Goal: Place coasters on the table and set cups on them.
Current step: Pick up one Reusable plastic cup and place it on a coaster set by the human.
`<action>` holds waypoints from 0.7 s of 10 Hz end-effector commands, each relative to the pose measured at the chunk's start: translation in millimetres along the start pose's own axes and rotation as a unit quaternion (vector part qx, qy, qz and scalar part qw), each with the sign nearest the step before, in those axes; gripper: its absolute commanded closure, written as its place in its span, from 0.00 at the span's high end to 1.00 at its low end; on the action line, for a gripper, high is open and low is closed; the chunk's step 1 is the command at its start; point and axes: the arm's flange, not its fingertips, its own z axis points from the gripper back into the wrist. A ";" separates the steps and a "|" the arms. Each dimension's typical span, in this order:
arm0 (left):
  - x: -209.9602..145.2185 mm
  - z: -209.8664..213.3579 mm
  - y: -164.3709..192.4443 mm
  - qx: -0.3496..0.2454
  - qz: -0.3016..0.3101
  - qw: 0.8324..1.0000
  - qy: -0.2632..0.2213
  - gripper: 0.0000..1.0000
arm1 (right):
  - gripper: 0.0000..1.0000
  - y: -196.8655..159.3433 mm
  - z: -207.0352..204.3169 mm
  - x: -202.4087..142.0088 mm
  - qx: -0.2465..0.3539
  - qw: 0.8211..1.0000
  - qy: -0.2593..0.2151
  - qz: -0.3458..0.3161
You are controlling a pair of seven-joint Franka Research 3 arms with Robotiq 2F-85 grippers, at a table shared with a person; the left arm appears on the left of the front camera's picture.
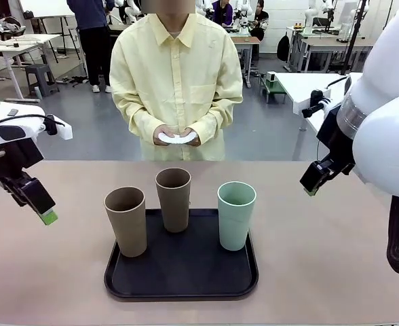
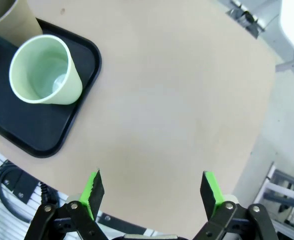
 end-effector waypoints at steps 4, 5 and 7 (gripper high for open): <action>-20.1 30.2 50.6 -0.257 0.046 0.942 -0.211 1.00 | 1.00 -88.1 -0.5 -22.3 0.395 0.903 -0.101 -0.136; -29.8 28.5 64.5 -0.335 0.051 0.911 -0.237 1.00 | 1.00 -110.5 -2.4 -38.7 0.458 0.872 -0.090 -0.149; -52.1 19.8 102.4 -0.416 0.099 0.865 -0.264 1.00 | 1.00 -145.3 -8.9 -69.8 0.518 0.827 -0.109 -0.190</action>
